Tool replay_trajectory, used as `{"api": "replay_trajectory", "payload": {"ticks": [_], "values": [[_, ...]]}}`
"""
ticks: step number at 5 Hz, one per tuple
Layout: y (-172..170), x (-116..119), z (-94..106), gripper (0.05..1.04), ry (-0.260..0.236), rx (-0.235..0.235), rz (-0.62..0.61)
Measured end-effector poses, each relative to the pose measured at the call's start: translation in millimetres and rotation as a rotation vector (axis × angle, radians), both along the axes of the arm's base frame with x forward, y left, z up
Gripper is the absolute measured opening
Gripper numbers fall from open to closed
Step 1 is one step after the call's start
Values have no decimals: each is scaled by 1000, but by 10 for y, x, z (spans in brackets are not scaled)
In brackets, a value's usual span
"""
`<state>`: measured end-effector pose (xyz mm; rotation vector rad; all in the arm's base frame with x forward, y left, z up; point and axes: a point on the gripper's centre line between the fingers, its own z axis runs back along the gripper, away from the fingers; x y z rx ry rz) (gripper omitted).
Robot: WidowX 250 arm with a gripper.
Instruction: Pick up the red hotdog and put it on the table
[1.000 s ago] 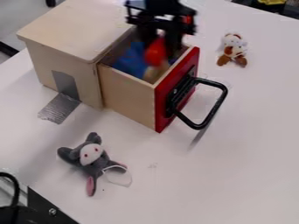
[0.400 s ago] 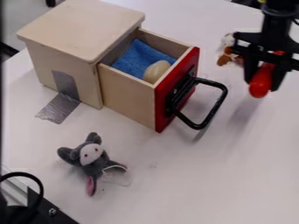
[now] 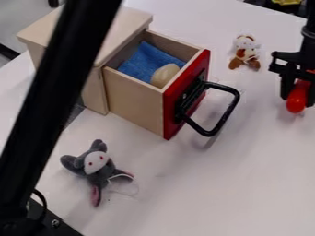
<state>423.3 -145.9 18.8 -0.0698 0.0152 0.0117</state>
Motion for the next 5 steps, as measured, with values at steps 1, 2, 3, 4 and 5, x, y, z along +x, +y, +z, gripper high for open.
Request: {"api": "replay_trajectory", "payload": {"ticks": [1, 2, 3, 4, 5], "values": [[-24, 43, -12, 577, -4, -3, -6], [-10, 47, -16, 881, -5, -3, -11], [-4, 19, 29, 1006, -7, -1, -15], [15, -16, 431, 999, -75, -13, -5], [77, -160, 839, 999, -134, -26, 15]]}}
